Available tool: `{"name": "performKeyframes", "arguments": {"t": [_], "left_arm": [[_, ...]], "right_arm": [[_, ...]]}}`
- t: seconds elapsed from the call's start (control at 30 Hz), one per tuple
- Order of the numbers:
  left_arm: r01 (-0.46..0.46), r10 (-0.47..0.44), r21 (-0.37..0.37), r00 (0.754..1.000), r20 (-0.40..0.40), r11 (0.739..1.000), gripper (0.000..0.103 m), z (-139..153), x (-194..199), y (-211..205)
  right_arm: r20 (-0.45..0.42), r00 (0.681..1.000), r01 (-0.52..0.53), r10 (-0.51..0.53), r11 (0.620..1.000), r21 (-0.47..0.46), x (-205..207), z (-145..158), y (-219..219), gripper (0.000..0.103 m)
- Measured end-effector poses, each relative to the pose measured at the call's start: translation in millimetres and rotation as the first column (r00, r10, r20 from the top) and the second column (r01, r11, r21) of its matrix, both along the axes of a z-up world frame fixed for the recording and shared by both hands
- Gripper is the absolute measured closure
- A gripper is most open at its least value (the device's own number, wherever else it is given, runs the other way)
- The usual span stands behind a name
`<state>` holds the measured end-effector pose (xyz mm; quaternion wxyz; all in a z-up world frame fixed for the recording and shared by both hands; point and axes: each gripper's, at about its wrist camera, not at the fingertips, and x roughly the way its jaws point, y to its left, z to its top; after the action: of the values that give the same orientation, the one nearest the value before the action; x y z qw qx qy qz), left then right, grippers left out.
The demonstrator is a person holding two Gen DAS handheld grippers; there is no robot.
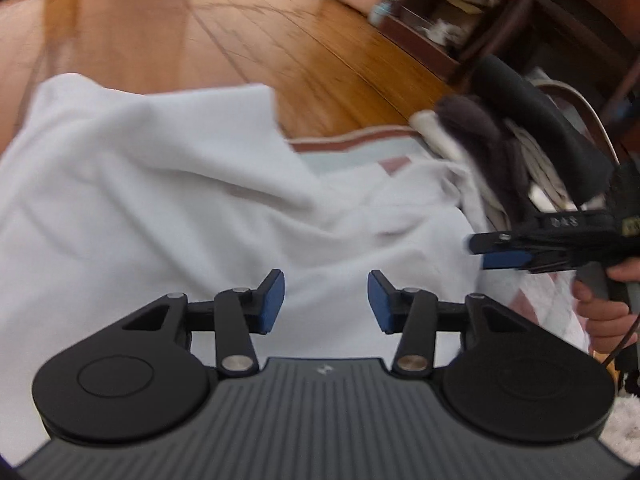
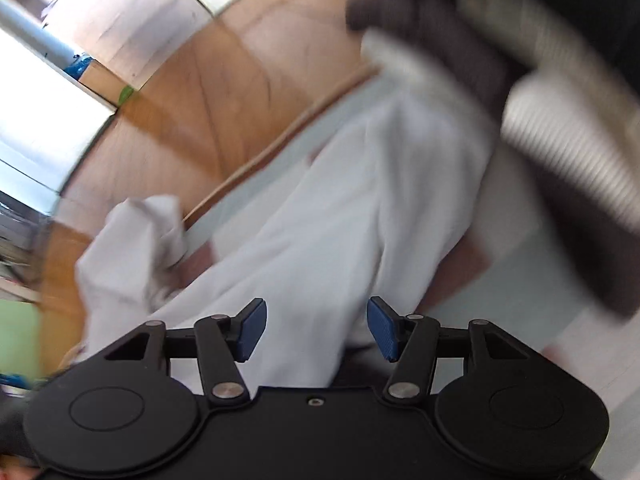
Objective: Fold clothes
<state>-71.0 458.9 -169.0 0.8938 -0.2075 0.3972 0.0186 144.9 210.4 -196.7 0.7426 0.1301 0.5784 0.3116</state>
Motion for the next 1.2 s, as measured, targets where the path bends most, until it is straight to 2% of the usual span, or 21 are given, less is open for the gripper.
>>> {"name": "performKeyframes", "arguments": {"t": [0.07, 0.1, 0.13, 0.17, 0.2, 0.23, 0.33, 0.47, 0.53, 0.57, 0.6, 0.67, 0.7, 0.77, 0.9, 1.0, 1.07, 1.1, 1.17, 1.2], "left_arm": [[0.023, -0.024, 0.031, 1.000, 0.007, 0.999, 0.058, 3, 5, -10], [0.034, -0.034, 0.047, 0.999, 0.013, 0.998, 0.058, 6, 6, -14], [0.046, -0.048, 0.062, 0.999, 0.025, 0.997, 0.058, 8, 7, -18], [0.062, -0.065, 0.075, 0.997, 0.044, 0.995, 0.057, 12, 10, -22], [0.077, -0.083, 0.089, 0.995, 0.063, 0.993, 0.054, 16, 12, -26], [0.090, -0.097, 0.093, 0.992, 0.077, 0.992, 0.053, 18, 13, -29], [0.118, -0.124, 0.059, 0.988, 0.098, 0.991, 0.051, 19, 16, -33], [0.150, -0.150, 0.008, 0.981, 0.124, 0.989, 0.051, 19, 19, -38], [0.156, -0.156, 0.007, 0.978, 0.139, 0.988, 0.045, 18, 23, -42], [0.159, -0.160, 0.017, 0.976, 0.148, 0.987, 0.035, 18, 23, -44], [0.157, -0.159, 0.027, 0.975, 0.154, 0.987, 0.029, 19, 23, -45], [0.124, -0.129, 0.042, 0.983, 0.132, 0.991, 0.030, 16, 25, -44], [0.099, -0.104, 0.051, 0.988, 0.114, 0.994, 0.048, 14, 26, -41], [0.031, -0.036, 0.063, 0.996, 0.081, 0.998, 0.088, 13, 26, -31], [-0.097, 0.083, 0.103, 0.988, 0.130, 0.990, 0.089, 28, 14, -12], [-0.199, 0.178, 0.152, 0.974, 0.140, 0.968, 0.089, 34, 5, -1], [-0.256, 0.238, 0.122, 0.961, 0.141, 0.959, 0.089, 36, -3, 14], [-0.284, 0.268, 0.107, 0.953, 0.141, 0.953, 0.089, 37, -7, 22], [-0.332, 0.319, 0.082, 0.938, 0.138, 0.940, 0.088, 39, -14, 36], [-0.344, 0.332, 0.079, 0.934, 0.132, 0.936, 0.088, 39, -16, 41]], "right_arm": [[-0.055, 0.999, 0.004, -0.003, 1.000, 0.023, 0, -10, 2, 0.041], [-0.058, 0.998, 0.041, -0.039, 0.999, 0.030, -6, -14, 0, 0.041], [-0.058, 0.995, 0.086, -0.084, 0.996, 0.040, -12, -17, -2, 0.046], [-0.049, 0.994, 0.101, -0.098, 0.993, 0.059, -16, -19, -1, 0.056], [-0.030, 0.997, 0.074, -0.072, 0.995, 0.074, -19, -17, 5, 0.090], [-0.007, 0.999, 0.034, -0.034, 0.996, 0.086, -22, -13, 11, 0.094], [0.063, 0.998, -0.012, 0.001, 0.984, 0.179, -32, 5, 14, 0.095], [0.039, 0.999, -0.037, 0.026, 0.937, 0.347, -38, 23, 21, 0.095], [0.024, 0.998, -0.060, 0.055, 0.918, 0.393, -41, 30, 31, 0.095], [0.019, 0.997, -0.077, 0.076, 0.910, 0.408, -43, 34, 38, 0.095], [0.011, 0.995, -0.094, 0.099, 0.901, 0.423, -45, 37, 45, 0.095], [-0.018, 0.988, -0.126, 0.152, 0.878, 0.462, -50, 40, 54, 0.095], [-0.017, 0.986, -0.140, 0.167, 0.874, 0.465, -52, 42, 56, 0.095], [0.006, 0.984, -0.161, 0.176, 0.884, 0.439, -55, 45, 58, 0.094], [0.099, 0.991, -0.110, 0.084, 0.951, 0.291, -49, 46, 36, 0.085], [0.213, 0.977, -0.040, 0.008, 0.988, 0.148, -45, 51, 13, 0.085], [0.268, 0.963, -0.029, 0.011, 0.998, 0.063, -41, 52, 3, 0.084], [0.270, 0.963, -0.029, 0.019, 0.999, 0.033, -39, 50, 0, 0.081], [0.232, 0.973, 0.022, -0.017, 1.000, -0.017, -35, 41, -9, 0.063], [0.201, 0.977, 0.079, -0.068, 0.996, -0.046, -34, 35, -13, 0.049]]}}
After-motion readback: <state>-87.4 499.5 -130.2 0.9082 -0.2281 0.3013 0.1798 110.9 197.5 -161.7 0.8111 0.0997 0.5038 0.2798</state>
